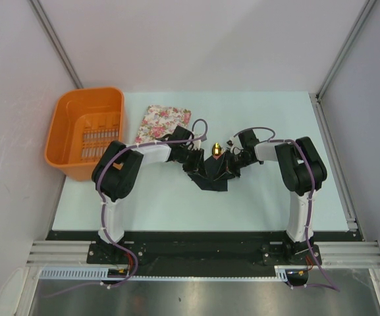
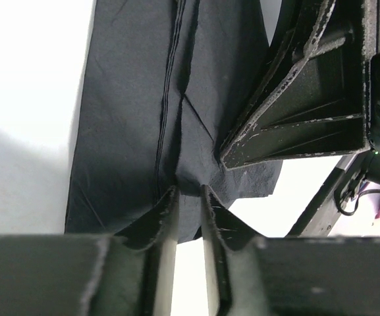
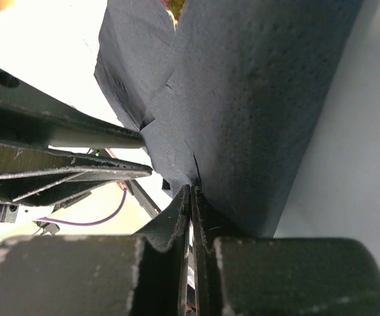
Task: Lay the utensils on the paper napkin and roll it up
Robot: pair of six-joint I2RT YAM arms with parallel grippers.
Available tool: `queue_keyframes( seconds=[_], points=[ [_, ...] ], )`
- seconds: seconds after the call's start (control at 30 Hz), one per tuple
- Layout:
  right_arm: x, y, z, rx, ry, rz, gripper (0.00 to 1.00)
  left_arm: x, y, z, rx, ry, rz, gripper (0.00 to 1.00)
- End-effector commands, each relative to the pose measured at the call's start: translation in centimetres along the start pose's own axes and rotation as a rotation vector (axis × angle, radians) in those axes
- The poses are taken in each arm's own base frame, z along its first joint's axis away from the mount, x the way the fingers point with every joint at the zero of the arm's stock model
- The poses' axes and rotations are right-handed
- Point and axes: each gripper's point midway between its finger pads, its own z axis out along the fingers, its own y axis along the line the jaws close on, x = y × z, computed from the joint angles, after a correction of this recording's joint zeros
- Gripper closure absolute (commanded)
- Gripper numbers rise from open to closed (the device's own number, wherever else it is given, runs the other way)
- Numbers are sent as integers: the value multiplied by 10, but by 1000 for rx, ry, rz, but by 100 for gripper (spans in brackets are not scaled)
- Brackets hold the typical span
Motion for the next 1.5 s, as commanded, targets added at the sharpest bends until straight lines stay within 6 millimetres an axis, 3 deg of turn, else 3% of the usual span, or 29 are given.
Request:
queue_keyframes(
  seconds=[0.0,0.33,0.73,1.0,1.13,1.23,1.47],
  points=[
    [-2,3,1,12,-13,-19,93,-11,-5,-1,18,-26,10,78],
    [-3,9,-2,3,-19,-35,90,-10,-5,-7,1,-36,17,100],
    [-5,20,-9,-9,-34,-61,75,-10,7,-23,-55,-88,7,100],
    [-7,19,-9,1,-39,-65,75,-12,-4,-24,13,-97,22,100],
    [-5,13,-4,7,-27,-41,77,-15,-10,-25,42,-110,20,74],
    [-6,14,-5,6,-30,-46,79,-16,-12,-24,60,-112,16,66],
    [-5,13,-5,5,-26,-41,80,-14,-14,-19,87,-98,-5,63]
  ],
)
